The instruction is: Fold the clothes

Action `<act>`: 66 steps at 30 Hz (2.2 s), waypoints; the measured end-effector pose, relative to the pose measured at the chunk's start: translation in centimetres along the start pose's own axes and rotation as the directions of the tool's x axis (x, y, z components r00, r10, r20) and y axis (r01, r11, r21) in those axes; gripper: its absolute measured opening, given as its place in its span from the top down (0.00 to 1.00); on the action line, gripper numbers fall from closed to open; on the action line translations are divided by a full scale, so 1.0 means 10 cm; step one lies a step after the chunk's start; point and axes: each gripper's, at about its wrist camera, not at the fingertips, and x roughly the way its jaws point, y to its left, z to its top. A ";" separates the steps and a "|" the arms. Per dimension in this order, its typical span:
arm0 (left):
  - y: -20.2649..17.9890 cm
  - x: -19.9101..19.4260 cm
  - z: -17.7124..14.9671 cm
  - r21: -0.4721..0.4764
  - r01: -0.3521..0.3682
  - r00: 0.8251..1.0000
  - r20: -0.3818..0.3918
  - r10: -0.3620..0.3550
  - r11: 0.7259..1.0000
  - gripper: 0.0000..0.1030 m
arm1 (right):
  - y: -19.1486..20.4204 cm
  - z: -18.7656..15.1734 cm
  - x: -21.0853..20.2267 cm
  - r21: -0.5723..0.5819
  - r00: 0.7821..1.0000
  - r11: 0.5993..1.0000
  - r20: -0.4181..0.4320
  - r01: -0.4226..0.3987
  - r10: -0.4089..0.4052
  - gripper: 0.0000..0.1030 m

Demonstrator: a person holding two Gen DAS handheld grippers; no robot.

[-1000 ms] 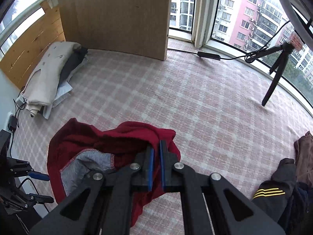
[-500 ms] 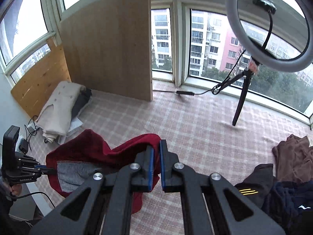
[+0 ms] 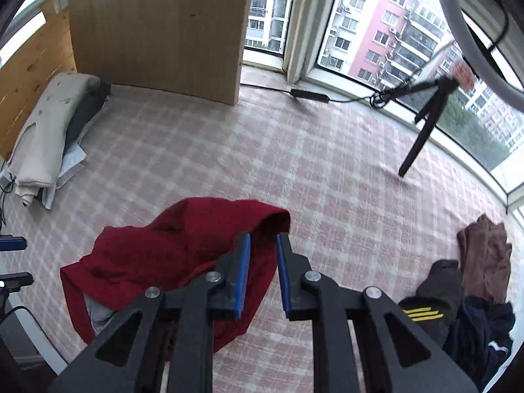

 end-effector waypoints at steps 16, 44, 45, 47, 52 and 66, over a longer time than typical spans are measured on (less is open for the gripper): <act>-1.18 0.92 0.40 0.567 -0.121 0.988 -0.010 0.154 0.815 0.55 | -0.11 -1.53 -0.18 0.525 0.981 0.829 0.070 -0.192 0.183 0.37; -0.27 0.53 0.84 0.246 -0.018 0.999 0.044 0.007 0.969 0.89 | 0.05 -1.20 0.16 0.466 0.957 0.838 0.080 -0.284 0.280 0.59; -0.25 0.52 0.84 0.243 -0.013 0.999 0.048 0.001 0.970 0.90 | 0.04 -1.21 0.18 0.476 0.959 0.836 0.065 -0.272 0.276 0.59; -0.24 0.50 0.85 0.242 -0.009 0.999 0.051 -0.003 0.970 0.90 | 0.02 -1.22 0.23 0.497 0.963 0.831 0.034 -0.248 0.267 0.59; -0.27 0.51 0.84 0.247 -0.014 0.999 0.045 0.003 0.969 0.90 | 0.03 -1.21 0.25 0.538 0.957 0.802 0.028 -0.259 0.290 0.51; -0.14 0.49 0.84 0.207 -0.011 0.998 0.059 -0.001 0.978 0.91 | 0.13 -1.24 0.22 0.431 0.963 0.865 0.037 -0.258 0.269 0.77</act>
